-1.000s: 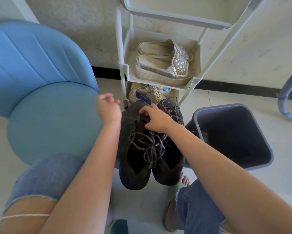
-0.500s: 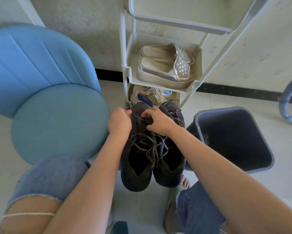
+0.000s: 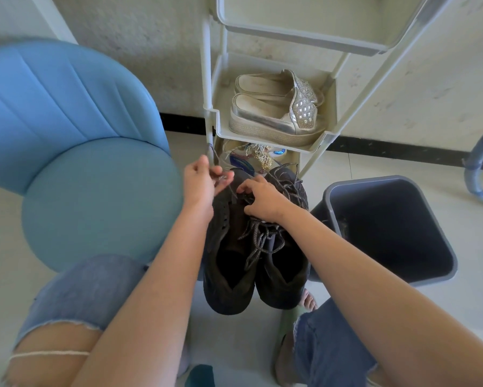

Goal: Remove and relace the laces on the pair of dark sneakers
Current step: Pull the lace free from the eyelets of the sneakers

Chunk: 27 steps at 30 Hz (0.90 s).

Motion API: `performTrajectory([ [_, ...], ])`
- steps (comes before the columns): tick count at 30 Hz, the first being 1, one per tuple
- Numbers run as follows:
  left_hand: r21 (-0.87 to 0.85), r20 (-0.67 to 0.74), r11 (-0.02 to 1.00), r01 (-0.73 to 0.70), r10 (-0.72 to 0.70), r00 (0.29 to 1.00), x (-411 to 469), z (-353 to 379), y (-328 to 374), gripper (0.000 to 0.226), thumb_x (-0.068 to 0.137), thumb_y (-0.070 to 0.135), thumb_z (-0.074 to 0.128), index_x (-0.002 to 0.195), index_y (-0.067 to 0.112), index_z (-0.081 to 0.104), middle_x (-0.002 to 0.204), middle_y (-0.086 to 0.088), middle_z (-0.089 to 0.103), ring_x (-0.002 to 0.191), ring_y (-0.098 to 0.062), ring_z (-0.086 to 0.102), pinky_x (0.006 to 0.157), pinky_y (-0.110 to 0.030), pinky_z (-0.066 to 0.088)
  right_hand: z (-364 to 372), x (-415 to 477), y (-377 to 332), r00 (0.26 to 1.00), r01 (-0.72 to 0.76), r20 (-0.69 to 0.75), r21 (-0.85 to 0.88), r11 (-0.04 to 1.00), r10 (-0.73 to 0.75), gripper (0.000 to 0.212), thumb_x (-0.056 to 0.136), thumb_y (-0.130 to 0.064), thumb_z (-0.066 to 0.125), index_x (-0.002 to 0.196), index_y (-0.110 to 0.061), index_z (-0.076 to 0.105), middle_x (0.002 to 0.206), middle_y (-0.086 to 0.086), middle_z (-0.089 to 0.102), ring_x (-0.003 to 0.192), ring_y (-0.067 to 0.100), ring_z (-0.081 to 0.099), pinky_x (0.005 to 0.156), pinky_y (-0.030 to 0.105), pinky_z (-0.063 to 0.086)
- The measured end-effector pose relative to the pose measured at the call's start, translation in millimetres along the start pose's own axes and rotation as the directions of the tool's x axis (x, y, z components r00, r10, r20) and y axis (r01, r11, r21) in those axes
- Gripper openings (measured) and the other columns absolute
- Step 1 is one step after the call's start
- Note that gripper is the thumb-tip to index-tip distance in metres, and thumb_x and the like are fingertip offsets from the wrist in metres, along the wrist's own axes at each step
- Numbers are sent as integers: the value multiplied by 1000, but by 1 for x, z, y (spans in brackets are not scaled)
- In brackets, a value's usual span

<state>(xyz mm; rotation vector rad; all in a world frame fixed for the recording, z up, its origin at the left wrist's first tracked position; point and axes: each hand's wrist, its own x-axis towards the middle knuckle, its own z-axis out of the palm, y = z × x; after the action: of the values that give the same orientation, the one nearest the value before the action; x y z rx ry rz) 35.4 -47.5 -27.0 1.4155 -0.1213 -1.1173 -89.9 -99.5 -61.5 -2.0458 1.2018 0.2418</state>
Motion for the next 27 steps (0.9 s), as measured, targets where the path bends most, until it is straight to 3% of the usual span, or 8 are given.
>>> performTrajectory([
  [4,231,102,972,40,-65,993,-6,3,-6,11,100,16,46,101,5,46,69,-4,46,43,-9,52,51,-22,55,-4,-1,-17,985,108,-152,137,985,-87,80,75,-13,73,146,-16,35,143,10,32,133,30,26,112,40,25],
  [8,112,96,987,112,-123,988,-10,2,-4,15,98,10,49,111,7,42,69,-5,48,49,-11,54,52,-23,57,-4,-4,-19,951,295,-180,287,911,-251,63,76,6,59,136,-8,47,130,12,52,120,24,49,105,36,39],
  [14,297,61,955,10,-29,998,-4,-3,-6,27,100,10,42,127,3,44,67,-2,53,45,-5,50,46,-17,50,-17,-7,-20,981,196,-116,525,828,-158,60,78,20,40,131,-3,55,126,12,62,116,15,58,98,19,46],
  [17,373,119,925,-74,31,992,-7,-1,-5,27,100,11,42,124,0,47,68,-2,59,48,-5,53,45,-15,46,-16,-6,-20,942,285,-281,395,873,-181,57,75,14,49,126,-8,58,128,13,54,111,14,53,97,18,44],
  [20,156,138,985,70,-92,986,-8,3,6,24,100,10,44,123,4,46,74,-7,66,52,-7,62,52,-17,53,-20,-8,-22,873,426,-348,208,881,-340,68,71,7,54,134,-21,52,145,3,35,132,24,33,113,37,28],
  [23,-1,134,973,232,-230,964,-1,4,11,32,101,3,36,131,-5,44,100,-19,68,89,-21,69,76,-20,54,-29,-15,-28,875,477,-193,184,859,-445,61,81,4,62,135,-22,55,146,-5,45,141,16,22,115,23,17],
  [25,12,149,955,295,-294,944,-1,8,13,40,103,3,26,141,-5,30,139,-23,45,130,-29,45,102,-22,35,-29,-16,-27,877,479,-171,241,844,-449,57,80,-4,73,132,-20,58,140,-5,52,143,11,20,113,16,14],
  [27,29,137,951,308,-309,941,-8,12,16,42,103,6,23,144,0,29,149,-15,36,138,-24,35,104,-25,31,-31,-16,-27,887,461,-205,310,832,-414,50,78,-9,76,125,-18,63,134,-5,59,142,8,24,113,15,17],
])
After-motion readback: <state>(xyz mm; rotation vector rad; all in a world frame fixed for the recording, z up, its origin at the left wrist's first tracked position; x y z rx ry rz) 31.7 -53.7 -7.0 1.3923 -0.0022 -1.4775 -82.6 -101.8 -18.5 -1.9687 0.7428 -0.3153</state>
